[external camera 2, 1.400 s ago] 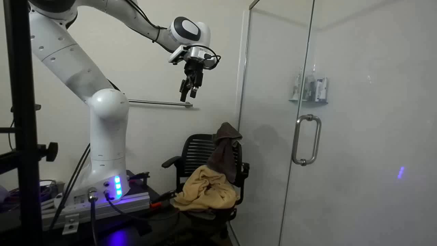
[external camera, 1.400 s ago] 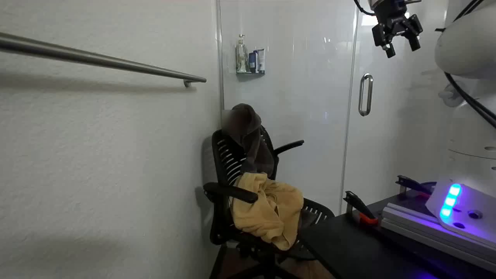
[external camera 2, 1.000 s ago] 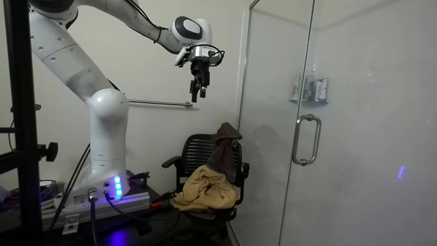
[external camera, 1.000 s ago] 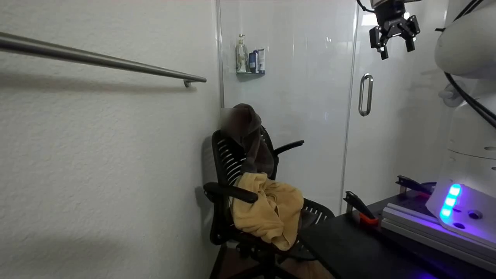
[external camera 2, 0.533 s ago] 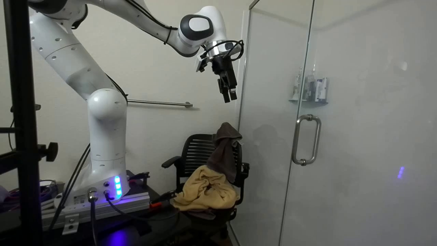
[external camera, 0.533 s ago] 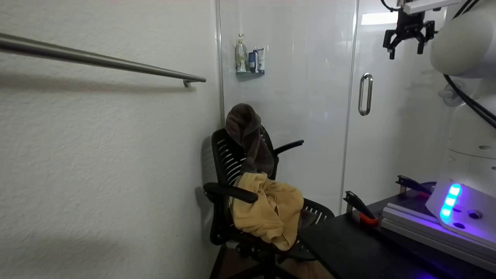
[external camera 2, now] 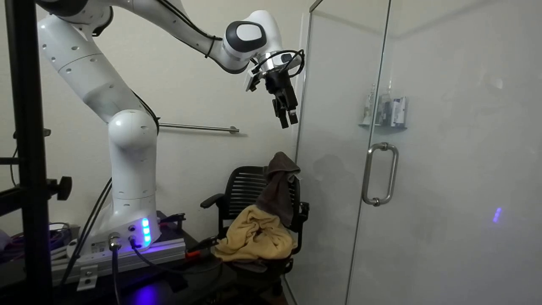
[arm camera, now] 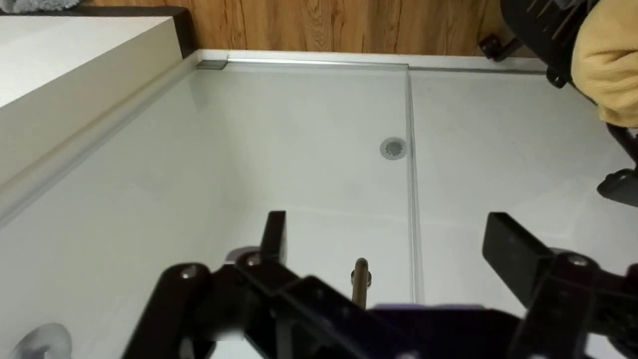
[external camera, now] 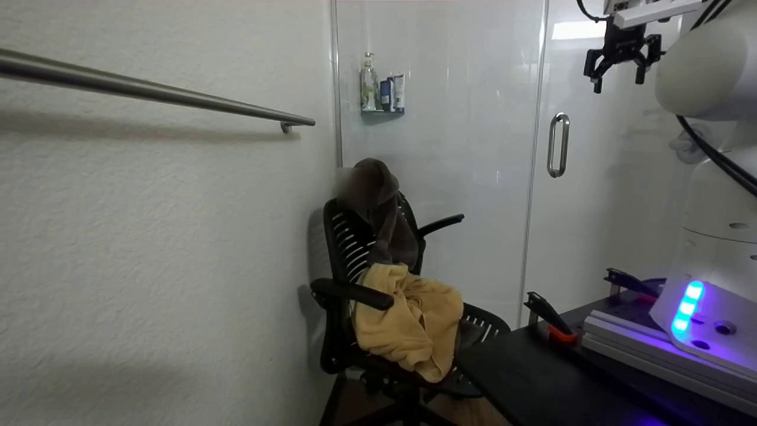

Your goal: Open the shower door, push the shower door closed

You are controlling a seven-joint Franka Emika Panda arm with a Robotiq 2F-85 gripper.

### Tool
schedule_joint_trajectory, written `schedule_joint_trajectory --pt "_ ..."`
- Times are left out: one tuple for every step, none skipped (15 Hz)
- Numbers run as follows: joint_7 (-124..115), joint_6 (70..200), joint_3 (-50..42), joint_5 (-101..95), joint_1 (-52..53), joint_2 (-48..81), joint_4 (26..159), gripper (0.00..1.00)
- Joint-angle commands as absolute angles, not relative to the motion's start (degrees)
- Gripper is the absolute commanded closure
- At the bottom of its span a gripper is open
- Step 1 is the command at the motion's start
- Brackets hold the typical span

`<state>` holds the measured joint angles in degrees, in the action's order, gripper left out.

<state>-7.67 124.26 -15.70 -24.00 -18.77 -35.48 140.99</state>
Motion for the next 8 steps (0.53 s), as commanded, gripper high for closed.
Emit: schedule_joint_trajectory --pt "-11.2 136.4 -15.6 -28.1 -23.2 -26.0 139.0 0.0" --pt "-13.3 140.3 -15.1 -30.0 -24.7 -23.0 138.2 0.0" --pt "-14.6 143.5 -14.9 -31.3 -25.8 -20.1 137.2 0.0" --pt "-15.6 146.1 -14.6 -32.4 -26.6 -17.1 135.7 0.0" --pt "-15.9 147.5 -14.7 -32.4 -26.7 -13.8 133.5 0.0" --pt "-16.6 148.7 -14.5 -32.9 -26.7 -11.0 131.8 0.0" --pt "-15.2 149.4 -15.1 -31.6 -25.6 -8.2 129.3 0.0" --pt "-13.6 149.3 -15.5 -30.1 -24.4 -6.1 127.3 0.0"
